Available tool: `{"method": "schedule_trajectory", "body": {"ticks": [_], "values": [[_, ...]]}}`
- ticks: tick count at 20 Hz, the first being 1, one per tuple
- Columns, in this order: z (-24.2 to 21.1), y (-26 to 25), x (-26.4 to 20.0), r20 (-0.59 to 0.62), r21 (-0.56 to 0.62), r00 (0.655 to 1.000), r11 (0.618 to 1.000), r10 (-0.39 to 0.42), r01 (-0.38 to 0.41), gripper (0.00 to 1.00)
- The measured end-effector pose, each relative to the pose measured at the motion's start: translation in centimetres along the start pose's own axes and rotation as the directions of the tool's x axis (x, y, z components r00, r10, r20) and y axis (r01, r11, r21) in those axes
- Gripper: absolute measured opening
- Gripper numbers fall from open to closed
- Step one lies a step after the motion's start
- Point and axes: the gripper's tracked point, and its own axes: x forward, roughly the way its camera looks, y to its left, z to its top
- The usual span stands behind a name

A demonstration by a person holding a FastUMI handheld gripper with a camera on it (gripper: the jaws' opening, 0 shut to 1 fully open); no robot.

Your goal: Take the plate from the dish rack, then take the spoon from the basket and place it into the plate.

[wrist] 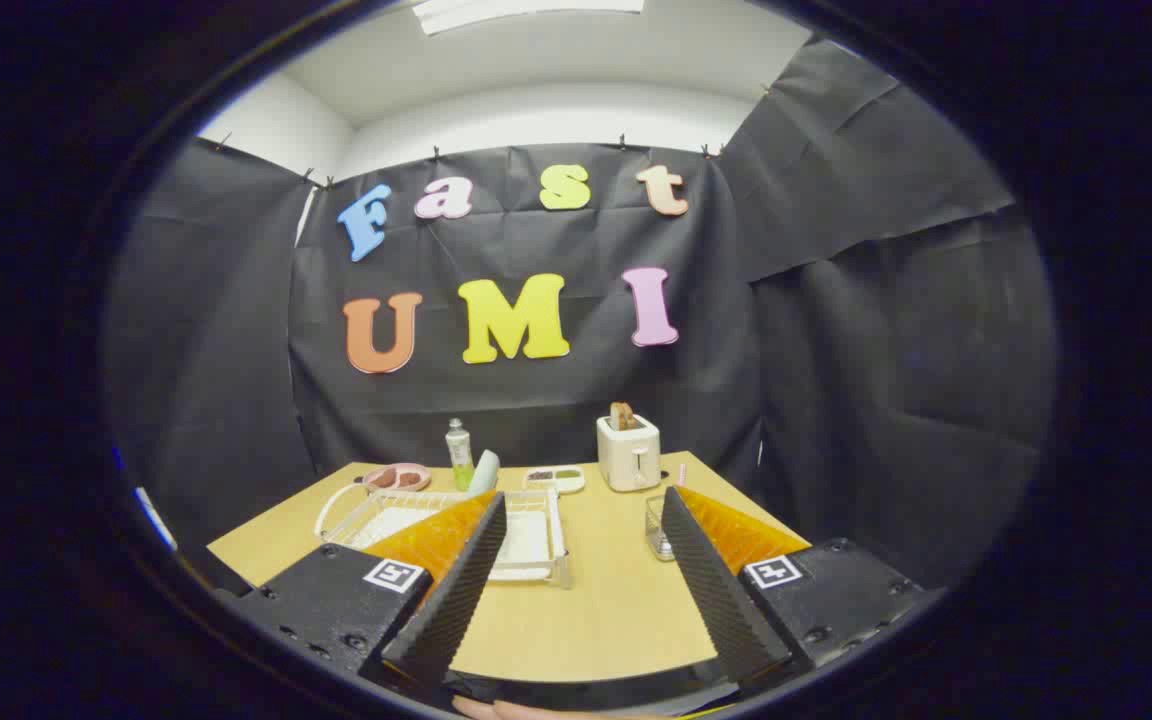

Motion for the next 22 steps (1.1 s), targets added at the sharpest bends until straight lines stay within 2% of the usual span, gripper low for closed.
{"method": "schedule_trajectory", "body": {"ticks": [5,12,22], "values": [[-0.1,-1.3,0.2,0.005,-0.015,1.000,0.999,-0.031,0.031,1.00],[-1.1,-1.7,0.9,-0.020,-0.016,0.999,0.999,-0.037,0.036,1.00],[-0.9,0.2,3.0,-0.041,-0.062,0.999,0.998,-0.029,0.027,1.00]]}}
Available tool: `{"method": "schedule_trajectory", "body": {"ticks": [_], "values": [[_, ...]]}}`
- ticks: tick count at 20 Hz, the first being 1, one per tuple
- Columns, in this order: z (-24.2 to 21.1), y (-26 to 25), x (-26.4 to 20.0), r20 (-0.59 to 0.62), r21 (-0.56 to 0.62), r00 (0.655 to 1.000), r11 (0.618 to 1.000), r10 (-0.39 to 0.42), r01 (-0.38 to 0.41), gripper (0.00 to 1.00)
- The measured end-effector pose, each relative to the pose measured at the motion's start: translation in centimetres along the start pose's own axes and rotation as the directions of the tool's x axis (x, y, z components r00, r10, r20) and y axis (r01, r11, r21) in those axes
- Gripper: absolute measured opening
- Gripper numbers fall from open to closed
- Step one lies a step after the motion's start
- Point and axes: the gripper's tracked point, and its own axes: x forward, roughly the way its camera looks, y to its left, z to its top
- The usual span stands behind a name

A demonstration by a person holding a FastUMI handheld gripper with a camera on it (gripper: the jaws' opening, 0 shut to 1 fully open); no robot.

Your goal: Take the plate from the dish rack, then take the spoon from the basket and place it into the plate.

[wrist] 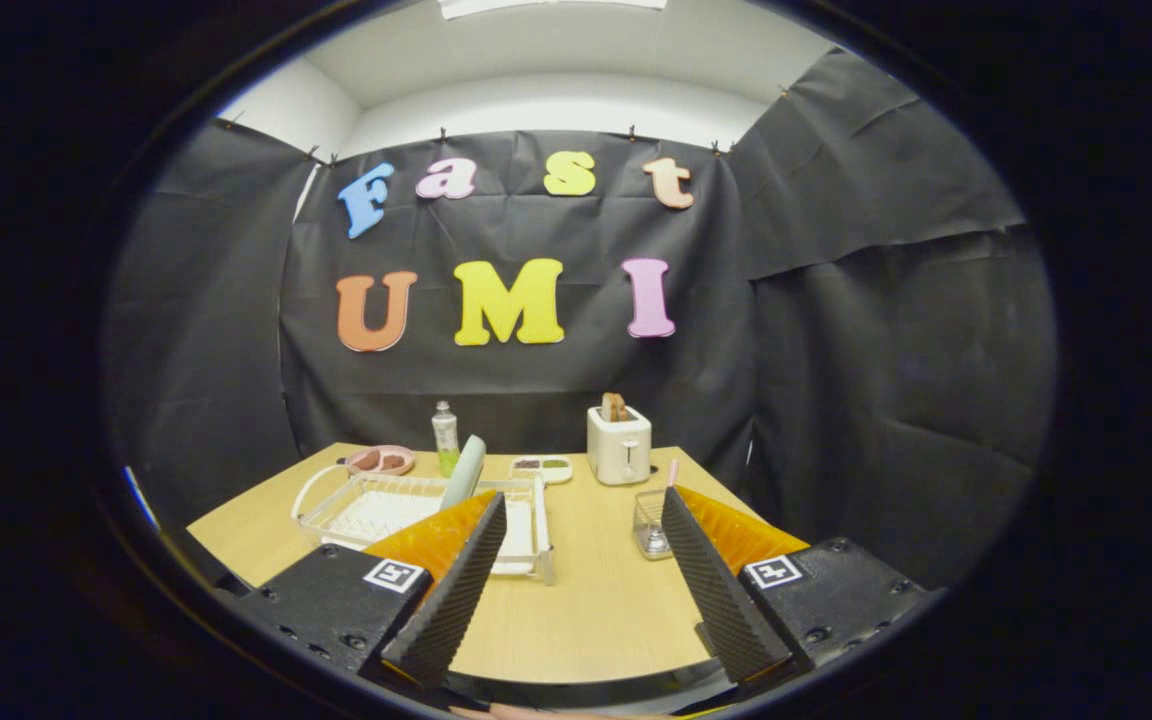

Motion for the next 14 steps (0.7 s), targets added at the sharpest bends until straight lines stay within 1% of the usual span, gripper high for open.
{"method": "schedule_trajectory", "body": {"ticks": [4,8,9,12,14], "values": [[-0.1,2.2,3.0,-0.045,-0.026,0.998,0.998,0.049,-0.050,1.00],[1.0,3.7,7.0,-0.088,-0.050,0.994,0.997,0.060,-0.065,1.00],[1.5,4.6,8.3,-0.100,-0.064,0.992,0.994,0.080,-0.086,1.00],[3.0,7.5,12.7,-0.179,-0.100,0.973,0.982,0.143,-0.163,1.00],[3.6,9.0,16.0,-0.250,-0.094,0.956,0.978,0.156,-0.184,1.00]]}}
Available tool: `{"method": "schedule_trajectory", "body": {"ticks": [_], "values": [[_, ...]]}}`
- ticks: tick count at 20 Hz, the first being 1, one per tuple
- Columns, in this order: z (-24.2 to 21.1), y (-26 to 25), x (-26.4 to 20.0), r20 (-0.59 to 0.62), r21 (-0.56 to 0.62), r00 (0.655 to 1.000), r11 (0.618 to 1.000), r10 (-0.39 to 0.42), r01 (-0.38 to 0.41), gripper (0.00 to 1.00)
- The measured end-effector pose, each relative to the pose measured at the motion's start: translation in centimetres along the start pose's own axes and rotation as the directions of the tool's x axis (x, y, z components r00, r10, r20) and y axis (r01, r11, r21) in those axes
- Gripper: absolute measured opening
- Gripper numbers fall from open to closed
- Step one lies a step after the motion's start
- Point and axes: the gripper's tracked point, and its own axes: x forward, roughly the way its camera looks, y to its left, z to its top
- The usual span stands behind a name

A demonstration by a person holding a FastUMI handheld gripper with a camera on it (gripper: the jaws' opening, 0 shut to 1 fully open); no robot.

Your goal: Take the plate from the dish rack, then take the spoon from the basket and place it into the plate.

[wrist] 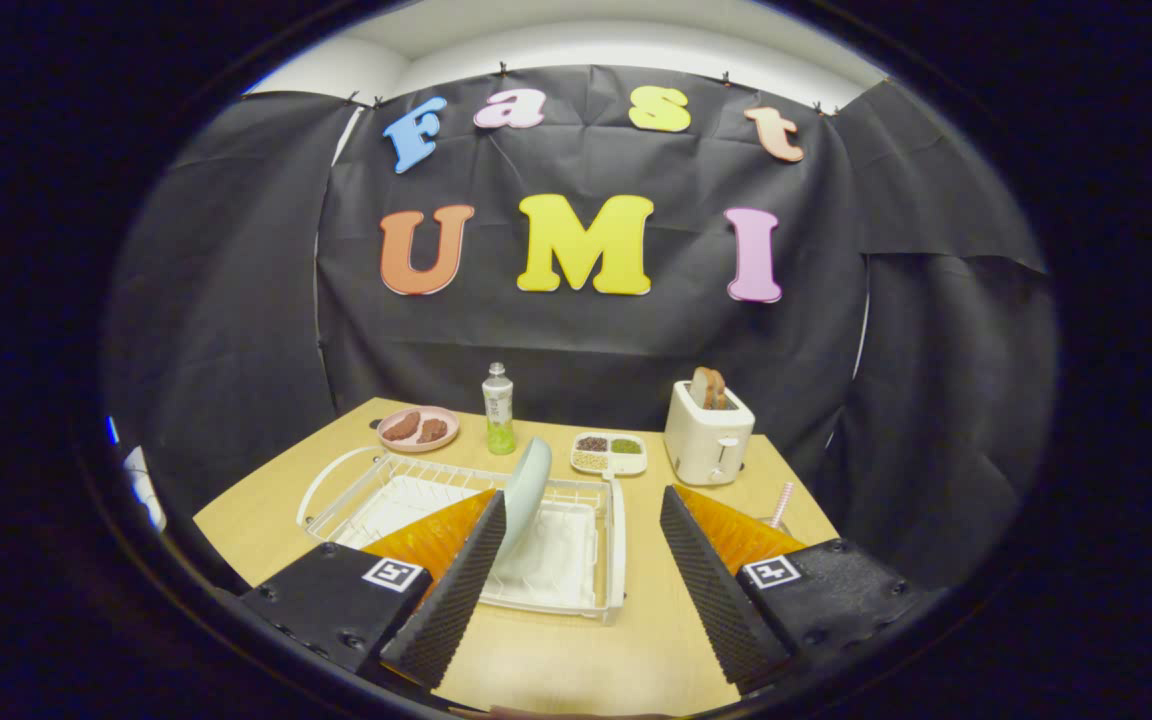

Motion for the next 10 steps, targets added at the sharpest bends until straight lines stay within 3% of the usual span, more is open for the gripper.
{"method": "schedule_trajectory", "body": {"ticks": [5,7,10], "values": [[1.9,3.3,7.0,-0.227,-0.009,0.971,0.997,0.075,-0.079,1.00],[1.6,3.8,9.1,-0.345,0.017,0.936,0.997,0.072,-0.070,1.00],[0.7,5.7,11.2,-0.516,0.022,0.850,0.994,0.102,-0.106,1.00]]}}
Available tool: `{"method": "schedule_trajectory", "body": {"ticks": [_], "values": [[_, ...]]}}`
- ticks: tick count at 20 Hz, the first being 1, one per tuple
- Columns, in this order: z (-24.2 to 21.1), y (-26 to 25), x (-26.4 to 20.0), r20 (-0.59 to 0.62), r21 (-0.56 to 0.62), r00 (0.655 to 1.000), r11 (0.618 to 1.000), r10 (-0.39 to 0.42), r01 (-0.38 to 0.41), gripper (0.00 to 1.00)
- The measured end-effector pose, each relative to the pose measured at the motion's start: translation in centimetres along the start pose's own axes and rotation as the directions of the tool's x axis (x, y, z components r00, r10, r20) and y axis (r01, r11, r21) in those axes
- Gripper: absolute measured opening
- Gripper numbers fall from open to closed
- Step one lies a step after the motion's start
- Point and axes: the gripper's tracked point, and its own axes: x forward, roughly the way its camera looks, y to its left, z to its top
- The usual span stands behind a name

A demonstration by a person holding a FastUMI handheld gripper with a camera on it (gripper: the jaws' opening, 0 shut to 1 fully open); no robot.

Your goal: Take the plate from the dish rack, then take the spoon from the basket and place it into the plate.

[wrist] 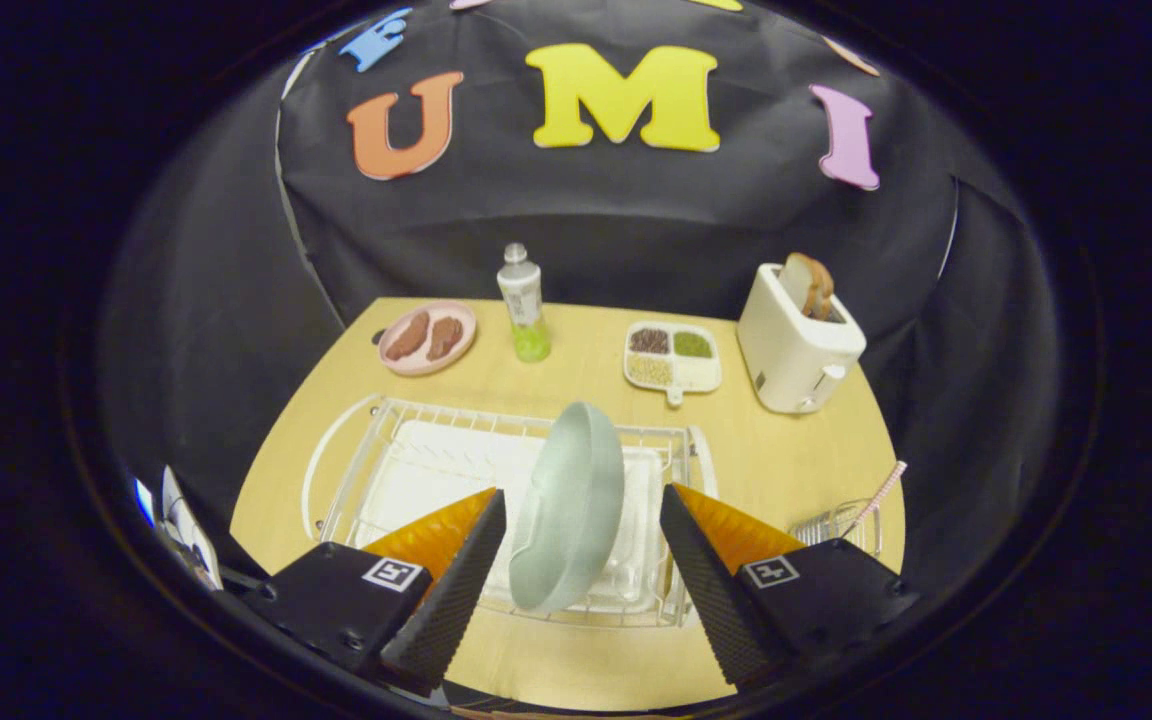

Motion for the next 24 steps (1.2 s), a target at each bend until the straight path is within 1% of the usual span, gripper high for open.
{"method": "schedule_trajectory", "body": {"ticks": [1,4,6,8,9,10,12,14,17,18,19,21,23,24], "values": [[0.2,-0.1,0.8,-0.044,-0.022,0.999,1.000,-0.014,0.013,1.00],[0.7,-2.0,1.5,-0.126,-0.066,0.981,0.988,-0.145,0.138,0.99],[0.1,-2.7,1.3,-0.197,-0.094,0.958,0.976,-0.209,0.194,0.93],[0.6,-2.3,1.9,-0.212,-0.101,0.951,0.973,-0.224,0.206,0.86],[0.8,-2.6,2.1,-0.215,-0.106,0.944,0.967,-0.248,0.230,0.85],[1.0,-3.1,2.1,-0.224,-0.100,0.931,0.957,-0.289,0.273,0.69],[1.0,-2.7,2.3,-0.251,-0.073,0.921,0.954,-0.298,0.289,0.41],[0.7,-3.0,2.7,-0.266,-0.089,0.900,0.939,-0.345,0.333,0.25],[0.3,-3.6,2.8,-0.271,-0.172,0.875,0.914,-0.402,0.367,0.24],[0.3,-3.7,2.7,-0.264,-0.190,0.875,0.911,-0.407,0.366,0.24],[0.3,-3.7,2.9,-0.258,-0.197,0.879,0.912,-0.402,0.359,0.24],[0.0,-3.7,2.5,-0.268,-0.177,0.871,0.909,-0.412,0.376,0.24],[0.1,-3.2,2.1,-0.254,-0.181,0.859,0.895,-0.444,0.408,0.23],[0.2,-2.8,1.9,-0.246,-0.192,0.850,0.883,-0.466,0.429,0.21]]}}
